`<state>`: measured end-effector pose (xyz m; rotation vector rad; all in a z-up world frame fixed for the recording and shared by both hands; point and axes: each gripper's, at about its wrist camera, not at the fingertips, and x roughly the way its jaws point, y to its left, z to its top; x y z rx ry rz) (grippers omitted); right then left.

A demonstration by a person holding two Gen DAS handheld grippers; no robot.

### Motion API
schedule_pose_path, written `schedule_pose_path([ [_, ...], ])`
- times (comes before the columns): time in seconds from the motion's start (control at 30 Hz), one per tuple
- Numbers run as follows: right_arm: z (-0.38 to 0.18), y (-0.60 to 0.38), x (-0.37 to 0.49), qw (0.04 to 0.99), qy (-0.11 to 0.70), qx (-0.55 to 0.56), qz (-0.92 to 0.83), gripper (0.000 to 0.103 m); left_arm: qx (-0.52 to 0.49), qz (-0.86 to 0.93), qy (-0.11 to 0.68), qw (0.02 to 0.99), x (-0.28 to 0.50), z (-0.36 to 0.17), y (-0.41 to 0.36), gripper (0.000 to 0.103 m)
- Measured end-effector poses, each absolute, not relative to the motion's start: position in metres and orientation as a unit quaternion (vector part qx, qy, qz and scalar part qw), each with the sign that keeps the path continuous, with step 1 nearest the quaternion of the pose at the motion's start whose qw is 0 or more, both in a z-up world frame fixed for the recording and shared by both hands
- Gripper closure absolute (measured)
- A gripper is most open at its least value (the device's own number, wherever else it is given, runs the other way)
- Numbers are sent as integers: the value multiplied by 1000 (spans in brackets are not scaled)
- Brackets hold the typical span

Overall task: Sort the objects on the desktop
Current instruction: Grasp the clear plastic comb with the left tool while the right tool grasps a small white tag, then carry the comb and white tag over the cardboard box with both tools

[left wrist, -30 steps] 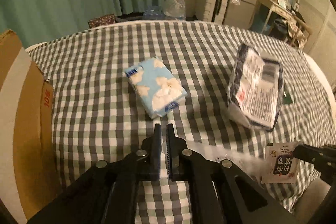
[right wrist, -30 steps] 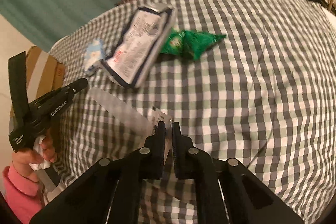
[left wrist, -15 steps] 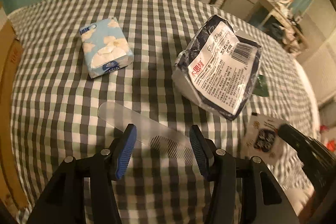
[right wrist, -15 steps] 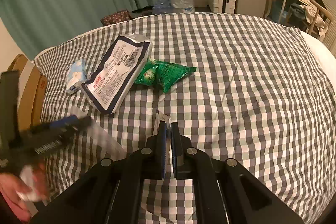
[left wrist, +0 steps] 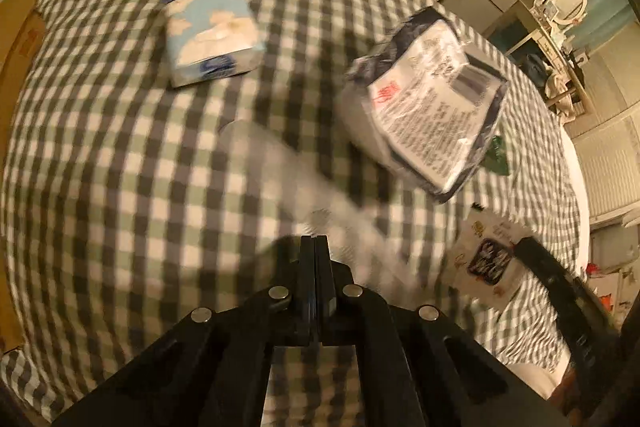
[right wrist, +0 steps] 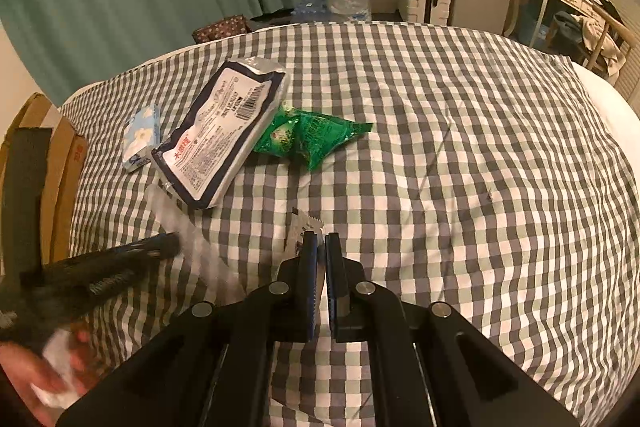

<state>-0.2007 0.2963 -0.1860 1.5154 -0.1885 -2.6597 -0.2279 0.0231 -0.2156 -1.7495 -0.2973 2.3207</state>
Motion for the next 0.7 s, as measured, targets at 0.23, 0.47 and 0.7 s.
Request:
schedule_pose_path([
  [0.23,-182,300,-197,36,-65,489,-869,99,-599,777,-146,122,-222,-217,23,92],
  [0.47,-182,302,-197,32,-68,489,-869,99,-588,785,-162,106,-228,-212,48,31],
  [0.7,-186,305,-198,27,-68,495,-866,99,-571,813,-88,66,-234,-215,80,68],
])
